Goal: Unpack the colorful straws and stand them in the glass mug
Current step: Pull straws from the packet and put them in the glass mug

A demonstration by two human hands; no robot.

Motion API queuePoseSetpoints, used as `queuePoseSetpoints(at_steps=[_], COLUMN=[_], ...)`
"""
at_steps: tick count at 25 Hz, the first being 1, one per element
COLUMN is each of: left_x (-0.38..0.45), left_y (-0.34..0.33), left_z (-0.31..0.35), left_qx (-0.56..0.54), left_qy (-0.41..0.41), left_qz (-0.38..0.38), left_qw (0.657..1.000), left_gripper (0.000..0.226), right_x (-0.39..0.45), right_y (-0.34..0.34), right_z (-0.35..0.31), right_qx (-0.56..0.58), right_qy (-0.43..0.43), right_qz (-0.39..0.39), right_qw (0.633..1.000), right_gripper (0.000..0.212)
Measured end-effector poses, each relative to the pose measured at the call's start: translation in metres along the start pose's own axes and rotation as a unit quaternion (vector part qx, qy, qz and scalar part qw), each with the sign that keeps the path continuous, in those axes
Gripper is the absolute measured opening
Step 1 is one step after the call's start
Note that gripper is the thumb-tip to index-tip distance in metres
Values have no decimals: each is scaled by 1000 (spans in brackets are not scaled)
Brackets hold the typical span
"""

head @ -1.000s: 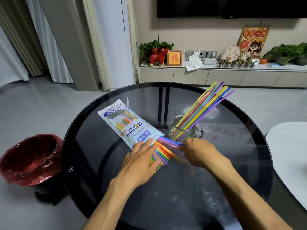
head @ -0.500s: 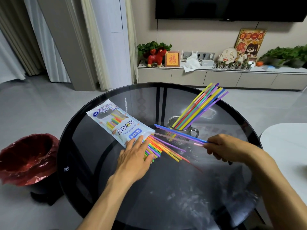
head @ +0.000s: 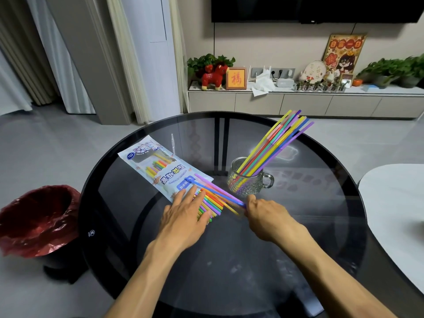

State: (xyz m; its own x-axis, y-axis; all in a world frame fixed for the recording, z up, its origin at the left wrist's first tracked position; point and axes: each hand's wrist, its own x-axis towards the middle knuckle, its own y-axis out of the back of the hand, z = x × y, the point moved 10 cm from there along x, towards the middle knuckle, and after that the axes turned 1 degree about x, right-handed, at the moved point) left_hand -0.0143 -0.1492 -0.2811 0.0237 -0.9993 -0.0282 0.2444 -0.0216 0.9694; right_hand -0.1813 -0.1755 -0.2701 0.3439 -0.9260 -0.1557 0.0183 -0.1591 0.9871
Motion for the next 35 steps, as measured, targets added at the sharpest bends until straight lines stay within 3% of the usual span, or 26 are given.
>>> queuePoseSetpoints(at_steps=[3,11,15,16,18,20,21,24,26,28,30,31,33,35], left_x=[0,0,0,0,-4,-21,-30,-48,-51,-47,-38,-33,-28,-23], left_y=[-1,-1,-4,1,35,68,75,75,79,92,101,95,77,46], left_z=[0,-1,-2,-1,8,32,49,83,83,72,61,63,72,78], left_qx=[0,-2,-4,-16,-45,3,33,63,19,-85,-311,-430,-542,-526], left_qy=[4,8,20,22,1,-83,-134,-237,-255,-226,-178,-168,-166,-161], left_qz=[-8,-13,-26,-9,120,274,315,348,362,347,262,193,92,7], left_qw=[1000,1000,999,1000,992,958,939,905,896,906,896,866,819,835], left_gripper=[61,59,60,59,51,50,53,55,45,34,19,18,19,18], right_x=[1,-10,-25,-25,-23,-25,-29,-50,-58,-52,-37,-31,-30,-32], right_y=[-1,38,49,47,39,29,26,33,50,64,83,92,104,105], right_z=[8,49,80,78,65,40,26,-15,-25,-14,6,16,17,0], right_qx=[42,155,359,401,430,430,442,516,565,652,742,761,763,728], right_qy=[-5,1,-36,-33,-12,23,47,134,172,144,126,131,165,203], right_qz=[-18,-41,-55,-58,-78,-133,-170,-278,-294,-259,-140,-65,31,45], right_qw=[999,987,931,913,899,893,880,799,751,698,643,631,624,653], right_gripper=[6,19,22,23,23,22,22,25,46,69,59,47,41,40])
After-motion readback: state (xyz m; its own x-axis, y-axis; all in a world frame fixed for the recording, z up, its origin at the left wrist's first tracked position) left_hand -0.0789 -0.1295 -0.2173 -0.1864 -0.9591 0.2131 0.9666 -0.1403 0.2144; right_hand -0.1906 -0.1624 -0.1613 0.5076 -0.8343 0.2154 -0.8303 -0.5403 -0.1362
